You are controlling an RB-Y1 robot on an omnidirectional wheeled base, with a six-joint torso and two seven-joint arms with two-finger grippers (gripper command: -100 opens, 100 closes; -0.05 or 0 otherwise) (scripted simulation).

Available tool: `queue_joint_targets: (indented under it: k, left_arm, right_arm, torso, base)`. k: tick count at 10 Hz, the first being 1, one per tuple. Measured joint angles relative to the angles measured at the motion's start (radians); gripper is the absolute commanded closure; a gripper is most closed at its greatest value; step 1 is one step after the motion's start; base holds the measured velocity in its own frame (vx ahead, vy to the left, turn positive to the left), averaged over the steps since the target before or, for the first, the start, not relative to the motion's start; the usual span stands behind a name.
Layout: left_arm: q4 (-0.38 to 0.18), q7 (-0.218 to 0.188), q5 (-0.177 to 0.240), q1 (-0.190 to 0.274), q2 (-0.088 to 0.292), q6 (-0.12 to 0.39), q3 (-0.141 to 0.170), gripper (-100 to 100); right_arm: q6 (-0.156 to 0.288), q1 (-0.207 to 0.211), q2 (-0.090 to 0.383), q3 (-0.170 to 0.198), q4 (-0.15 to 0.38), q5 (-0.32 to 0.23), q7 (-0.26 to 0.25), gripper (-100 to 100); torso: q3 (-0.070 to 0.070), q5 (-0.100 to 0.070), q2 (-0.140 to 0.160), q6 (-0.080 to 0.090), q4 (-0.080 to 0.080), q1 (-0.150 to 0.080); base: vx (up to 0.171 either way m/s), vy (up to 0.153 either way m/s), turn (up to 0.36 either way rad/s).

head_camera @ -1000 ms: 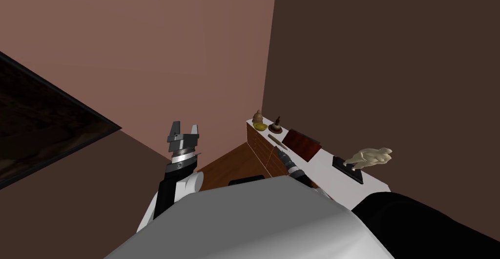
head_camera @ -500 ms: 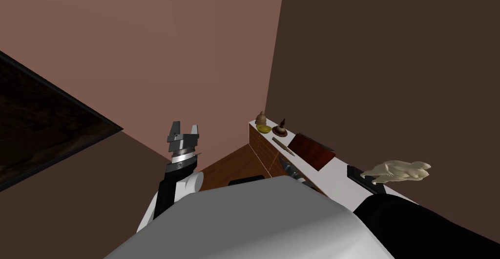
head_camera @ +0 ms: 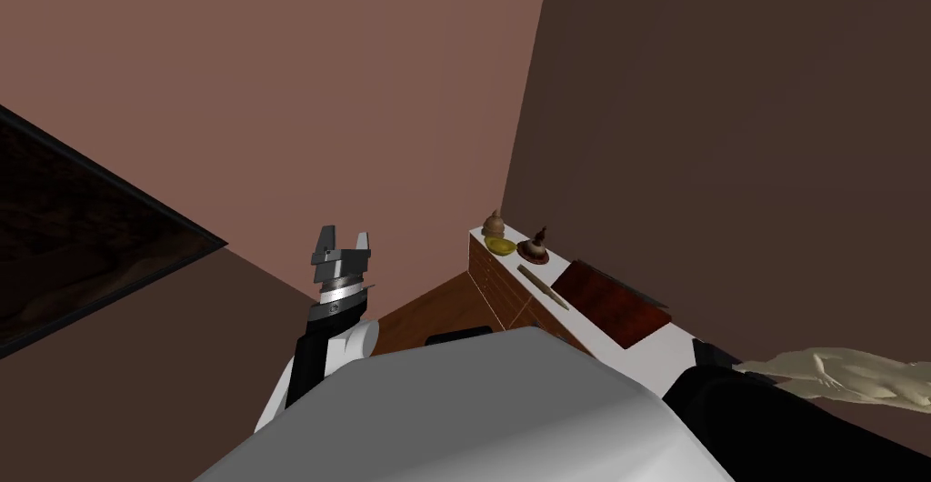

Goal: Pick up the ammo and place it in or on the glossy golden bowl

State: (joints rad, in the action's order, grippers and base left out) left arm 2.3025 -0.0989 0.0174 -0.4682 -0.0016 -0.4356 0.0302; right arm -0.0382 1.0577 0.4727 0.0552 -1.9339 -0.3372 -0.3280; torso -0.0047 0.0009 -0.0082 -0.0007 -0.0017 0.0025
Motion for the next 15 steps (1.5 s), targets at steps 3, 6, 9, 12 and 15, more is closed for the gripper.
queue_joint_targets:
  k: [3,6,9,12,15]
  left_arm:
    - [0.0,0.0,0.0,0.0,0.0,0.0,0.0,0]
    - [0.0,0.0,0.0,0.0,0.0,0.0,0.0,0]
    - [0.0,0.0,0.0,0.0,0.0,0.0,0.0,0]
    - [0.0,0.0,0.0,0.0,0.0,0.0,0.0,0]
    - [0.0,0.0,0.0,0.0,0.0,0.0,0.0,0]
  right_arm:
    - [0.036,0.067,0.027,-0.006,0.035,-0.022,-0.037,-100]
    - [0.106,0.129,0.104,-0.007,0.072,-0.037,-0.073,-100]
    - [0.14,0.199,0.16,-0.014,0.135,-0.059,-0.118,-100]
    - [0.202,0.279,0.239,-0.012,0.165,-0.075,-0.168,-100]
    - [0.262,0.338,0.302,0.003,0.191,-0.086,-0.224,-100]
  torso:
    - [0.0,0.0,0.0,0.0,0.0,-0.001]
    - [-0.002,0.0,-0.002,0.0,-0.001,0.001]
    - [-0.002,0.0,-0.003,0.0,-0.001,0.0]
    - [-0.003,0.0,-0.005,0.0,-0.001,-0.001]
    - [-0.003,-0.001,-0.005,0.0,-0.001,-0.005]
  base:
    - [0.128,0.02,0.083]
    - [0.158,0.044,0.113]
    - [0.162,0.026,0.114]
    - [0.202,-0.001,0.189]
    - [0.178,-0.064,0.178]
